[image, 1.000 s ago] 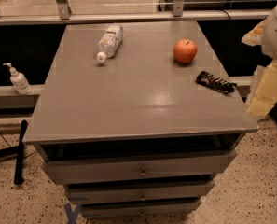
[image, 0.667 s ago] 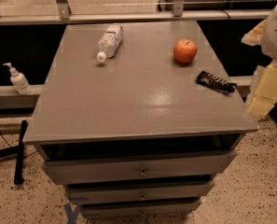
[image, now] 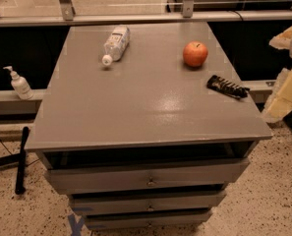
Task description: Pick rxbar chocolate
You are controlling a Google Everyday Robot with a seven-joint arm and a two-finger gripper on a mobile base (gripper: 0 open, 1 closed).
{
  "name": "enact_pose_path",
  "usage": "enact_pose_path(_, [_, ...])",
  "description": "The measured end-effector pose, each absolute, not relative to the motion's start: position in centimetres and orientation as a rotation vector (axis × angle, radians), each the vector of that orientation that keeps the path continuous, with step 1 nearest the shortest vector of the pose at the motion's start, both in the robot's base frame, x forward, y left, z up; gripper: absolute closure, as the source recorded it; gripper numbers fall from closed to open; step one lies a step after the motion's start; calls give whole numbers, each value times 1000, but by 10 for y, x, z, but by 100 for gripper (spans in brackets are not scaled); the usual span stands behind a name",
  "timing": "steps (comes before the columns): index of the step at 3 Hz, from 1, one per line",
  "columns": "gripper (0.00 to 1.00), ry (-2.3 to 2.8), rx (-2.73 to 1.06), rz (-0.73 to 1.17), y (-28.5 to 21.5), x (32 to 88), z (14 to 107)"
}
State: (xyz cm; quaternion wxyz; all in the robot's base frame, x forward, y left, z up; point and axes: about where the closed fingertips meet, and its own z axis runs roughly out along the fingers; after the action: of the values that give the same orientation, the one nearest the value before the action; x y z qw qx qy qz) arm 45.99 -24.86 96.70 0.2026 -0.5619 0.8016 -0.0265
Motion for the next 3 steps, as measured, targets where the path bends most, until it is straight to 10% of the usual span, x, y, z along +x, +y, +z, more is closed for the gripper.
enact_pose_path(3, [0,2202,-1168,155,-319,566,889])
